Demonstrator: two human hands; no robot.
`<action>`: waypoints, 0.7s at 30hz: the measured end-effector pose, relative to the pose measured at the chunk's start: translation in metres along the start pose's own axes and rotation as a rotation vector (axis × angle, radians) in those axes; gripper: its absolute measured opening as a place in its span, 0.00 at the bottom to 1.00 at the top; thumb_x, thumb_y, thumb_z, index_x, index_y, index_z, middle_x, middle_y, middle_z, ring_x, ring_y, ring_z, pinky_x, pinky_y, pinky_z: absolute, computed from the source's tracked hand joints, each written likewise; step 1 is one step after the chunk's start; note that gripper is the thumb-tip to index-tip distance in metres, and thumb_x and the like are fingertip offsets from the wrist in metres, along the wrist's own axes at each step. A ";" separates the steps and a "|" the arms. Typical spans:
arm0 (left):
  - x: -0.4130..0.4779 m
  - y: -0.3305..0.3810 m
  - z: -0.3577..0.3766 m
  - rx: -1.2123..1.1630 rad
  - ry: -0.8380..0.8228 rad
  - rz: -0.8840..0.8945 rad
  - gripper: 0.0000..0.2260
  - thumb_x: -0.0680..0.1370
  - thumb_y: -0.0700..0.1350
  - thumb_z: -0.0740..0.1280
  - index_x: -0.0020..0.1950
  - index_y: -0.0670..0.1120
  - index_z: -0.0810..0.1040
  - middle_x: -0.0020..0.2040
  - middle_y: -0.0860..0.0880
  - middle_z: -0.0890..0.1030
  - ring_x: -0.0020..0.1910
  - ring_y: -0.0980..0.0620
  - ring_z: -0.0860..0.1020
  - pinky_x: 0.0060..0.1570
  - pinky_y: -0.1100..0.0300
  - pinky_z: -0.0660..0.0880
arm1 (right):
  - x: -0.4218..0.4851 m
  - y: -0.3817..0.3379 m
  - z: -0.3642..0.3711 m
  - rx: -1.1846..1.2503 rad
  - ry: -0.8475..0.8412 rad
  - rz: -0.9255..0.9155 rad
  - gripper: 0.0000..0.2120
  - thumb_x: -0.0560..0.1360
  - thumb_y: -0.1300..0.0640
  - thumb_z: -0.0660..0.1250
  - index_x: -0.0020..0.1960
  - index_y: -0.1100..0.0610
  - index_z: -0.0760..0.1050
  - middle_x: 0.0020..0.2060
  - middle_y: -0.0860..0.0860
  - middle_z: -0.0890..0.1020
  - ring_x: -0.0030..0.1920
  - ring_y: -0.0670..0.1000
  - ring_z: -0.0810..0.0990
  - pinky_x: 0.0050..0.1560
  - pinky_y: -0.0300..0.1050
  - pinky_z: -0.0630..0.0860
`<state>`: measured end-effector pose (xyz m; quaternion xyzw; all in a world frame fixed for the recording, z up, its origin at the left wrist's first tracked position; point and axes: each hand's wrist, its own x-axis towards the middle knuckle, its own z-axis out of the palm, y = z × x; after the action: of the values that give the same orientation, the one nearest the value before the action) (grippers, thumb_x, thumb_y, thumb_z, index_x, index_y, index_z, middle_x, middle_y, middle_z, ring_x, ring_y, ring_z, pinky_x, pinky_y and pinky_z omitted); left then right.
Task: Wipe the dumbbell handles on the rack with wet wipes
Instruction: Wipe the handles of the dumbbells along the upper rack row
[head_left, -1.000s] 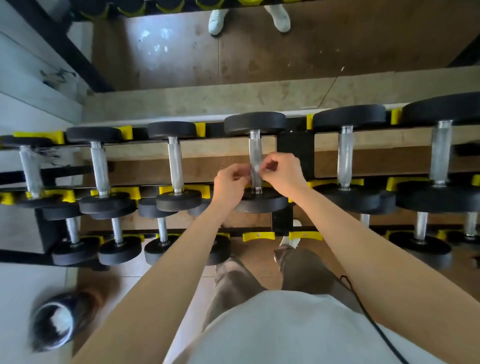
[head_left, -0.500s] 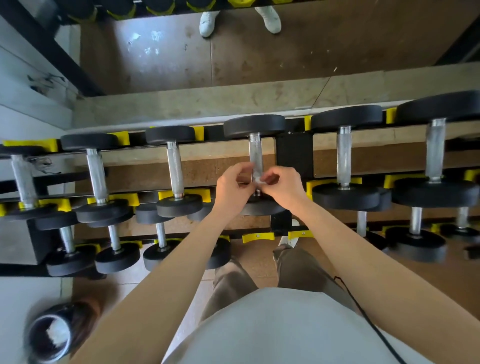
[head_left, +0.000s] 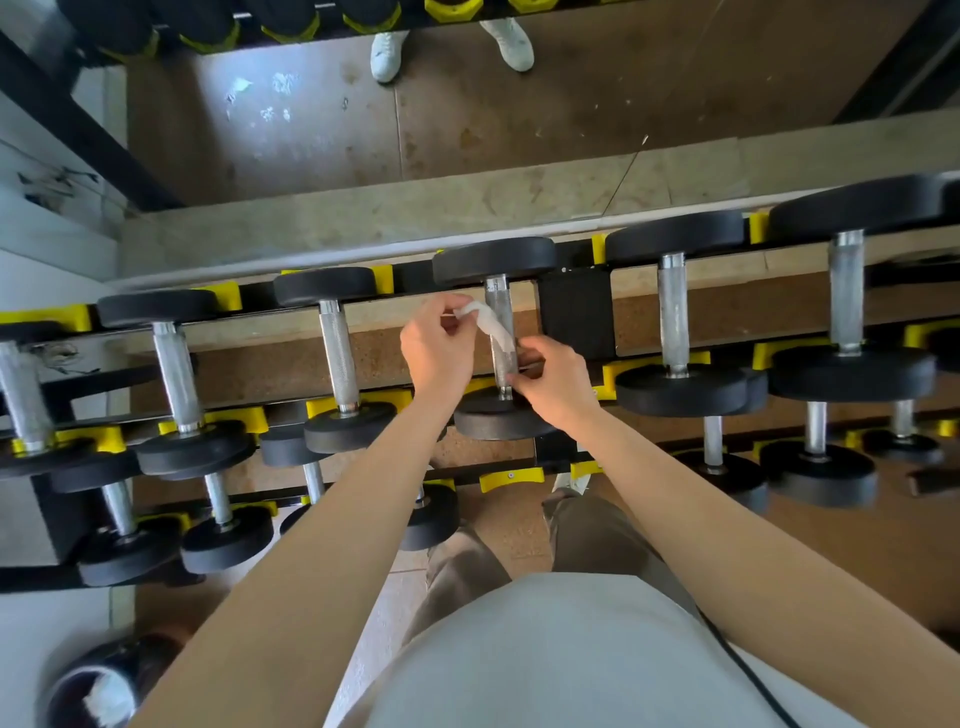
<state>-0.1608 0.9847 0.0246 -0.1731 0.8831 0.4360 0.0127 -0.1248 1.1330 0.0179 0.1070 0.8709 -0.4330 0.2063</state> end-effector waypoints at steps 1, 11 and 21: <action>-0.002 -0.001 0.004 0.026 -0.028 -0.011 0.05 0.78 0.42 0.72 0.53 0.48 0.83 0.49 0.53 0.83 0.45 0.60 0.78 0.45 0.70 0.71 | 0.000 0.000 0.001 -0.020 -0.003 0.000 0.23 0.73 0.57 0.76 0.66 0.57 0.76 0.54 0.51 0.84 0.53 0.50 0.83 0.58 0.48 0.80; -0.023 -0.033 -0.008 0.150 -0.451 -0.074 0.08 0.78 0.45 0.72 0.57 0.46 0.84 0.49 0.51 0.84 0.49 0.54 0.81 0.54 0.57 0.78 | 0.004 0.003 0.003 -0.013 -0.006 0.017 0.22 0.72 0.57 0.77 0.64 0.55 0.76 0.50 0.49 0.84 0.48 0.48 0.83 0.54 0.49 0.82; -0.002 -0.007 0.006 -0.057 -0.201 -0.097 0.06 0.78 0.48 0.73 0.52 0.49 0.83 0.47 0.55 0.83 0.47 0.58 0.80 0.49 0.66 0.76 | 0.004 0.003 0.002 0.008 -0.007 0.018 0.21 0.72 0.57 0.77 0.63 0.56 0.77 0.49 0.49 0.84 0.48 0.47 0.82 0.54 0.46 0.80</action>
<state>-0.1576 0.9862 0.0158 -0.1713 0.8552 0.4749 0.1171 -0.1262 1.1333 0.0126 0.1144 0.8675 -0.4348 0.2128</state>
